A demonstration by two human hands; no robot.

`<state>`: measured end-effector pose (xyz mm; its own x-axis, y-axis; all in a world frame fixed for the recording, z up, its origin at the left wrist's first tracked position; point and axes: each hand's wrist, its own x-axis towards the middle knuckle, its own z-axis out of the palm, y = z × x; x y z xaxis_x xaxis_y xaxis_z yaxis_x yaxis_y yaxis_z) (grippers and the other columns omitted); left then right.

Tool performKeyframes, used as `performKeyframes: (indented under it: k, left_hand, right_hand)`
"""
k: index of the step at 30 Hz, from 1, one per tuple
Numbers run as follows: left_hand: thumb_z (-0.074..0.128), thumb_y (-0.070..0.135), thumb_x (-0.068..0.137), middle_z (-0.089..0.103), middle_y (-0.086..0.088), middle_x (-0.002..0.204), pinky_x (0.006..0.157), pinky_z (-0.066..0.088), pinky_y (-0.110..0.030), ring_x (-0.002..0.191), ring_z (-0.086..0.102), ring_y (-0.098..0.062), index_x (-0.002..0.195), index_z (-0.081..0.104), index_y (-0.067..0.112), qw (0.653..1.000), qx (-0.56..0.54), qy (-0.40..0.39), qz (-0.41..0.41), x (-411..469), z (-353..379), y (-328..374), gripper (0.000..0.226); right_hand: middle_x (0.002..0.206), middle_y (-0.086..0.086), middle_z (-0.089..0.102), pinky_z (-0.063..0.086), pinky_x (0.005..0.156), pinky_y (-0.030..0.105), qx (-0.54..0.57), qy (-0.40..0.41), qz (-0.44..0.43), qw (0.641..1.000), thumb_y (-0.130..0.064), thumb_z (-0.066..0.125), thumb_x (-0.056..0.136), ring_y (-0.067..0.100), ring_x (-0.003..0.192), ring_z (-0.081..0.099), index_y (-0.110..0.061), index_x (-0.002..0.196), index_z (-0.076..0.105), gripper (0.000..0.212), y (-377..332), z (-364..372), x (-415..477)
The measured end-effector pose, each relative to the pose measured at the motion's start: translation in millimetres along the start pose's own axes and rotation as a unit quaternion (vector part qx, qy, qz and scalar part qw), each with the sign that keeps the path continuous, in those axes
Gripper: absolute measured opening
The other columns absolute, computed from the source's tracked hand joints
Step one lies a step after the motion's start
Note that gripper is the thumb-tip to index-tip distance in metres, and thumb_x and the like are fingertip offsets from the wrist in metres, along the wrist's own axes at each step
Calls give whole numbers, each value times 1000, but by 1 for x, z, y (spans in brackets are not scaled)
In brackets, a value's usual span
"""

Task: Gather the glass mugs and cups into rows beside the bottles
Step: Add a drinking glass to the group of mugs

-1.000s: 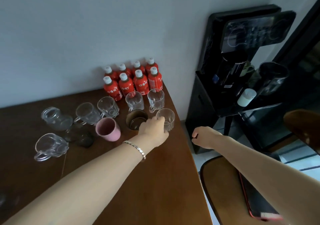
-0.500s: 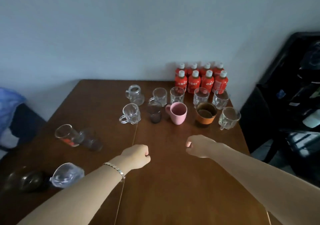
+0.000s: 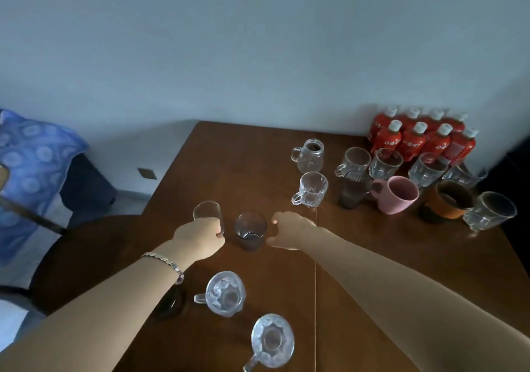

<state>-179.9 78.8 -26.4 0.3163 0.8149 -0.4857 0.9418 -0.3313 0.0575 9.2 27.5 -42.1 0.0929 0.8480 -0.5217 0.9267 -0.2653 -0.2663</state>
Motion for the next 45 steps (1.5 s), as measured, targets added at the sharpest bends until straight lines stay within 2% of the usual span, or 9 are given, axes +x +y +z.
performKeyframes:
  k: [4, 7, 11, 14, 17, 21, 28, 36, 45]
  left_hand:
    - [41, 28, 97, 67, -2, 97, 86, 52, -32, 94, 65, -22, 104, 58, 15, 999, 5, -11, 35, 12, 4, -17, 23]
    - [40, 27, 97, 59, 1, 83, 79, 47, -31, 86, 62, -21, 95, 55, 15, 998, 2, -20, 51, 16, 9, -24, 20]
    - [40, 29, 97, 65, -4, 111, 87, 46, -33, 105, 62, -24, 116, 57, 13, 997, -13, -51, 57, 18, 18, -25, 30]
    - [41, 29, 97, 66, -4, 113, 90, 46, -34, 107, 62, -24, 118, 56, 13, 995, -9, -76, 66, 25, 23, -17, 31]
    - [41, 29, 97, 65, -3, 116, 92, 47, -33, 108, 61, -22, 121, 55, 14, 993, 3, -87, 79, 32, 21, 5, 32]
    - [41, 30, 97, 61, -2, 123, 95, 47, -34, 114, 59, -23, 123, 55, 15, 990, 34, -85, 110, 35, 14, 62, 33]
    - [42, 31, 95, 61, -1, 121, 91, 45, -33, 111, 59, -24, 119, 57, 16, 980, 37, -80, 180, 23, 23, 205, 31]
    - [46, 33, 93, 62, 2, 120, 88, 45, -32, 108, 60, -22, 113, 58, 21, 976, -13, -84, 199, 12, 44, 356, 26]
    - [43, 31, 96, 62, 2, 119, 86, 48, -30, 105, 61, -19, 117, 57, 22, 983, 2, -77, 168, 25, 50, 402, 26]
  right_hand:
    - [141, 7, 36, 45, 97, 41, -9, 19, 2, 1000, -48, 72, 75, 29, 130, 42, -16, 145, 26, 90, -51, 17, 31]
    - [141, 7, 33, 47, 90, 37, -43, 27, 16, 999, -38, 74, 78, 28, 128, 40, -19, 145, 24, 86, -63, 30, 43]
    - [136, 6, 36, 49, 89, 37, -13, 46, 16, 999, -29, 75, 75, 27, 124, 43, -24, 140, 32, 78, -55, 33, 45]
    - [132, 4, 41, 49, 92, 36, 42, 49, 30, 998, -34, 76, 72, 26, 122, 46, -27, 139, 35, 79, -33, 28, 32]
    - [130, 2, 44, 49, 93, 34, 89, 56, 65, 992, -39, 75, 70, 24, 119, 50, -30, 140, 35, 81, 5, 19, 10]
    - [130, 1, 44, 49, 94, 33, 88, 82, 110, 987, -41, 75, 70, 22, 119, 49, -32, 140, 34, 81, 73, 6, -31]
    - [129, 2, 44, 49, 90, 33, 82, 104, 201, 971, -43, 75, 68, 23, 119, 49, -32, 142, 32, 86, 220, -10, -106]
    - [133, 3, 43, 49, 87, 32, 90, 121, 269, 951, -42, 76, 70, 24, 121, 49, -31, 143, 33, 86, 375, -24, -155]
    - [132, 7, 44, 50, 83, 36, 105, 145, 294, 939, -40, 77, 71, 28, 120, 47, -25, 141, 37, 82, 450, -33, -136]
